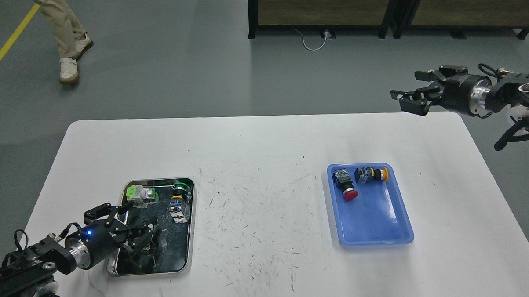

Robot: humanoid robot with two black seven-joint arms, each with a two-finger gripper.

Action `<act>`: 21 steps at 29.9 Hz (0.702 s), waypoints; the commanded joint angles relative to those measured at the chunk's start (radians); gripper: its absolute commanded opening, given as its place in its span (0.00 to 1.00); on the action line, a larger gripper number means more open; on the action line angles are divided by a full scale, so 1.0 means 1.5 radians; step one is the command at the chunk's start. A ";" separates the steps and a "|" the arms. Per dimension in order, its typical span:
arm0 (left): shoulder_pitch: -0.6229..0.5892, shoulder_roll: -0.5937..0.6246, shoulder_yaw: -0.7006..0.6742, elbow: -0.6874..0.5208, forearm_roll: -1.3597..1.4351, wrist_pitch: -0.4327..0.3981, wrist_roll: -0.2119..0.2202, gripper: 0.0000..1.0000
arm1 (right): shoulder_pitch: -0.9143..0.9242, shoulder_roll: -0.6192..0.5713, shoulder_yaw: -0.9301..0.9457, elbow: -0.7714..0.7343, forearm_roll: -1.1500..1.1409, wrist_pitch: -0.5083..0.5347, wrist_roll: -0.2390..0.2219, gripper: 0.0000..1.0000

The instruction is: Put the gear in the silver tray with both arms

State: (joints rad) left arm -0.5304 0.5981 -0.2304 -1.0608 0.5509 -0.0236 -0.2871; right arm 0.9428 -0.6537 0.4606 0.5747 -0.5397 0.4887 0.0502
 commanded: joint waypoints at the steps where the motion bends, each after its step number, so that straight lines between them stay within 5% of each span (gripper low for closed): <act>1: -0.014 0.023 -0.053 0.004 -0.034 0.000 0.006 0.98 | 0.001 0.001 0.022 -0.004 0.001 0.000 -0.002 0.91; 10: -0.163 0.096 -0.118 0.008 -0.123 -0.006 0.074 0.97 | 0.005 0.023 0.095 -0.046 0.003 -0.077 0.005 0.93; 21: -0.355 0.086 -0.116 0.075 -0.186 -0.004 0.152 0.97 | 0.050 0.057 0.162 -0.120 0.052 -0.162 0.010 0.93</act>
State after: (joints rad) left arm -1.0000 0.7368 -0.4088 -0.9799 0.2987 -0.0316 -0.0757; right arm 0.9983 -0.5736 0.6836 0.4149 -0.4894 0.2794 0.0617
